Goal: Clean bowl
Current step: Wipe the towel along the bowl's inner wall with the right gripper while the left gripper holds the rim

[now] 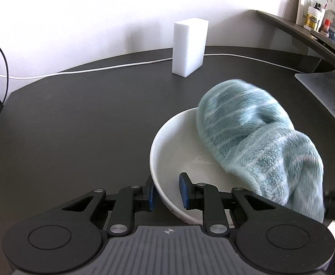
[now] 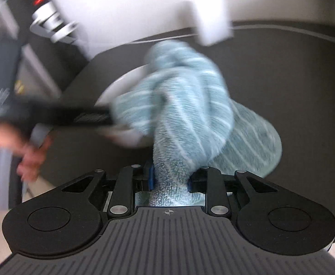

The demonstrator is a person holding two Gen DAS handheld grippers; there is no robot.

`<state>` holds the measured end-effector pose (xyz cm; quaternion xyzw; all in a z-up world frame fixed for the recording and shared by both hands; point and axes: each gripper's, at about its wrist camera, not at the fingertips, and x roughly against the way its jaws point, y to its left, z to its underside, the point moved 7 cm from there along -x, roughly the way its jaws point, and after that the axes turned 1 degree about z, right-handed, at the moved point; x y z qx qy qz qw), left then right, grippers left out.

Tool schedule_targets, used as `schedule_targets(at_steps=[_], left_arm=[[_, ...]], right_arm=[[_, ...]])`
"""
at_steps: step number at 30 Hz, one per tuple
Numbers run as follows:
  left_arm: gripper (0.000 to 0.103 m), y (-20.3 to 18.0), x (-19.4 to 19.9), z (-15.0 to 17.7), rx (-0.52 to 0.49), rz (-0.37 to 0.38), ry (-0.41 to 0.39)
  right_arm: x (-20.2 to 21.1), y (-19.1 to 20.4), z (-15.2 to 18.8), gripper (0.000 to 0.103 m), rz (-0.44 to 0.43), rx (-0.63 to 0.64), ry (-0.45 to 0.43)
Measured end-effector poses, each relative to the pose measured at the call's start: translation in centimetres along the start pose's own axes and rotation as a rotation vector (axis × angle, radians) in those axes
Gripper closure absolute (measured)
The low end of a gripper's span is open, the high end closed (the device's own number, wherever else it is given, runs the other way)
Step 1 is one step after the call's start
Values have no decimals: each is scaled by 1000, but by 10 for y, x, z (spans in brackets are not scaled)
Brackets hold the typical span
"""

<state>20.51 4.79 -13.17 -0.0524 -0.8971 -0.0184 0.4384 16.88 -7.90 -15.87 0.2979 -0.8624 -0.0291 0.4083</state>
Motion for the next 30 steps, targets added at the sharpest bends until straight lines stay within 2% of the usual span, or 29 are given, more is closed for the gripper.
schedule_targets(at_steps=[4,6,9,11,14,16,18,19,20,21,25,30], left_arm=[[81,1,-1,-2,12,-8,-1],[80,2,0,-4,8,-14,0],[78,5,6,-9,-18,-23,-12],[71,6,9,-15,-44,-27,-30],[70,6,3,-24,-87,-45,-32],[70,4,-5,-27,-122,-46,-20],[71,3,-12,-27,-151,-46,-1],[71,3,-14,-26,-155,-42,0],[71,3,-16,-24,-159,-39,1],[72,3,-15,-24,-155,-35,5],[74,5,-15,-24,-138,-26,16],[74,4,-14,-22,-130,-40,18]], right_arm=[[8,35,6,76,29,167,-21],[9,37,5,76,71,230,-28],[28,26,0,67,94,224,-39],[44,16,-8,51,121,212,-72],[61,-2,-23,43,177,180,-130],[59,-10,-29,42,215,175,-148],[51,-16,-33,44,251,185,-158],[48,-17,-33,53,256,199,-148],[43,-18,-32,74,262,216,-131],[42,-18,-29,82,264,220,-115],[26,-22,-19,83,239,166,-41],[22,-13,-11,82,206,144,-28]])
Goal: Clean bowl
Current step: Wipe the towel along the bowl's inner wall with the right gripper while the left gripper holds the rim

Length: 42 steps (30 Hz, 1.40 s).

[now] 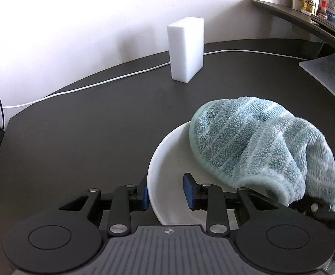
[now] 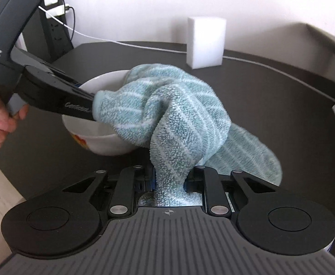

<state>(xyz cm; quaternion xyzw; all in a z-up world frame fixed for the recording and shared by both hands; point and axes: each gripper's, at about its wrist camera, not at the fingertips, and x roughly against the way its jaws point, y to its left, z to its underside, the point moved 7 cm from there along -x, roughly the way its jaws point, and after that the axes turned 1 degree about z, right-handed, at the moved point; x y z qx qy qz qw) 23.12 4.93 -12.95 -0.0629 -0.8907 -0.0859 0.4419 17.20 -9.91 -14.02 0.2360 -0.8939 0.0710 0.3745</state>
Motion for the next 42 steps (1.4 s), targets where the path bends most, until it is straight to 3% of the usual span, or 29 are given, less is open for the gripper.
schedule_targets(at_steps=[13,17,21,33,37,42], left_arm=[[74,-3,5,4,-1,-17,28],[74,-4,8,7,-28,-18,24],[75,-8,13,14,-124,-37,-19],[76,-5,16,16,-130,-19,-20],[77,-3,15,16,-76,-16,-10],[77,-6,15,16,-72,-21,-8]], right_arm=[[-15,25,4,82,-77,-32,-9],[-13,30,6,82,-78,-24,-13],[-13,30,6,82,-85,-27,-19],[-15,25,6,82,-107,-40,-40],[-19,29,0,82,-145,-72,-39],[-12,63,6,82,-270,-12,16]])
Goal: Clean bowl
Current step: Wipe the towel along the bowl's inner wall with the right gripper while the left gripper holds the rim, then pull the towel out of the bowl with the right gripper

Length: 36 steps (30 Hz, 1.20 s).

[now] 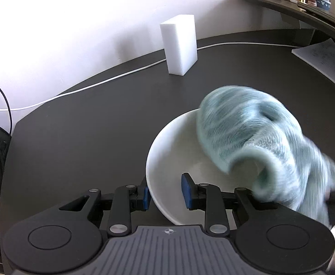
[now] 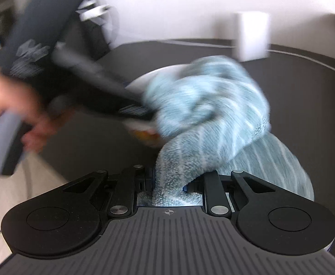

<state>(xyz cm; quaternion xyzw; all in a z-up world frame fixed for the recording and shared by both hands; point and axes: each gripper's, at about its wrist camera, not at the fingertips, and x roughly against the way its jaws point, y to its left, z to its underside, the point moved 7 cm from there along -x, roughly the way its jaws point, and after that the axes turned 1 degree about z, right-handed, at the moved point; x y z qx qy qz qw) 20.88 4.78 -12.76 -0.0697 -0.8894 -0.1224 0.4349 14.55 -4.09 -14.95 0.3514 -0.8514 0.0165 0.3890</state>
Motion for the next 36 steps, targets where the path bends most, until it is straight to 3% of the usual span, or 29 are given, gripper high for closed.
schedule_targets(at_steps=[3,6,8,12,17,21,24,28,36], left_arm=[[80,-1,1,1,11,2,3],[81,2,4,5,54,13,20],[81,3,7,8,56,20,23],[65,11,14,6,46,8,9],[63,29,7,-8,-15,-19,-11],[59,26,-10,-17,-66,42,-6],[71,18,-15,-18,-61,89,1],[73,12,-13,-12,-51,75,-4],[77,6,-5,2,16,67,-14]], right_arm=[[1,13,-2,82,-16,13,-22],[0,-1,-10,85,13,-42,-41],[-2,-10,-9,85,73,17,-26],[1,-31,-10,83,123,80,0],[4,-40,-12,83,125,198,23],[6,-46,-17,80,161,208,11],[1,-49,-20,80,167,172,5],[-2,-45,-19,80,199,153,9],[7,11,-4,80,57,147,26]])
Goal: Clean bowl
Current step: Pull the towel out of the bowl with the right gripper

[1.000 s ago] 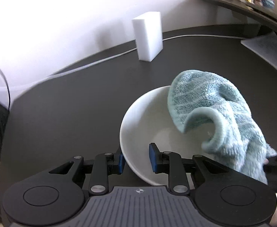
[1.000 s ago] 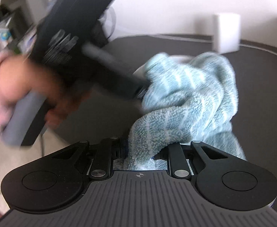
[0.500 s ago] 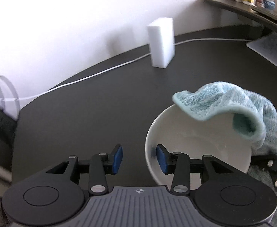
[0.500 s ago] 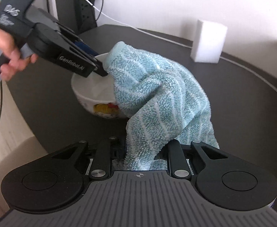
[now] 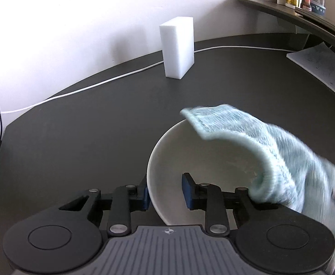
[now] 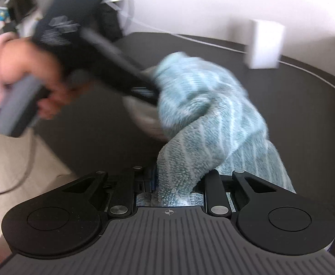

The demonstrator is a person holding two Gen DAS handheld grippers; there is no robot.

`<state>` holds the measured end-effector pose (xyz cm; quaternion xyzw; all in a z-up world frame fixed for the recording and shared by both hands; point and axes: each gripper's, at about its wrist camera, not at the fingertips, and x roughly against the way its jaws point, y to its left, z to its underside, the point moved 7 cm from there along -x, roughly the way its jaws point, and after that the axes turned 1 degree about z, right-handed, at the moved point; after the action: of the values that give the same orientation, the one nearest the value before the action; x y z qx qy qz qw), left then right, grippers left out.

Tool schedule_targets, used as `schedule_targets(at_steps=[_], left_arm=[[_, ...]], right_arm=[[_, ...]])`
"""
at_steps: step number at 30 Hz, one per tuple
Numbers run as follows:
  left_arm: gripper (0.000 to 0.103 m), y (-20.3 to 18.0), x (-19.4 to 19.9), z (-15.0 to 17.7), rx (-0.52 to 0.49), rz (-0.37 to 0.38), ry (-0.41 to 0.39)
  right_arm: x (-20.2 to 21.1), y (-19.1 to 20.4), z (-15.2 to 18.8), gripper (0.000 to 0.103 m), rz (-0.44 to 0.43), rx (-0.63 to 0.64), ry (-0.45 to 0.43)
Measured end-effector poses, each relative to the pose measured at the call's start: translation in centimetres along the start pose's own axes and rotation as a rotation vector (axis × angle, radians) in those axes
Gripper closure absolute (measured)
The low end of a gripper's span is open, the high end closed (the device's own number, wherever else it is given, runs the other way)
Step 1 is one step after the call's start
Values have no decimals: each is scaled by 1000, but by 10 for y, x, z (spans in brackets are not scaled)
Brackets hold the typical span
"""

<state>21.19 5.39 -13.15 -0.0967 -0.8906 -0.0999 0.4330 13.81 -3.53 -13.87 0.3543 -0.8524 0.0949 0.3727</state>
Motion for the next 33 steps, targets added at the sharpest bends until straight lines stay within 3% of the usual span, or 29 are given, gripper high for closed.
schedule_targets(at_steps=[3,6,8,14,17,20,26,31,33], left_arm=[[78,-1,6,7,16,9,0],[80,0,10,12,58,47,16],[79,5,11,12,100,63,25],[79,5,11,12,88,65,34],[77,9,11,5,54,20,18],[75,16,7,-9,32,-9,7],[72,7,-10,-20,-33,32,24],[71,3,-15,-20,-47,50,18],[71,3,-15,-20,-51,53,16]], right_arm=[[-3,20,1,80,-13,56,-4],[-5,11,-2,82,14,54,-3],[-5,-8,-4,84,71,52,2],[-13,-65,-16,82,210,32,13],[-19,-85,-31,82,248,51,13],[-19,-80,-34,80,242,177,53],[1,-58,-10,80,145,364,208],[43,-18,33,80,-134,645,415],[54,-9,46,80,-218,703,493]])
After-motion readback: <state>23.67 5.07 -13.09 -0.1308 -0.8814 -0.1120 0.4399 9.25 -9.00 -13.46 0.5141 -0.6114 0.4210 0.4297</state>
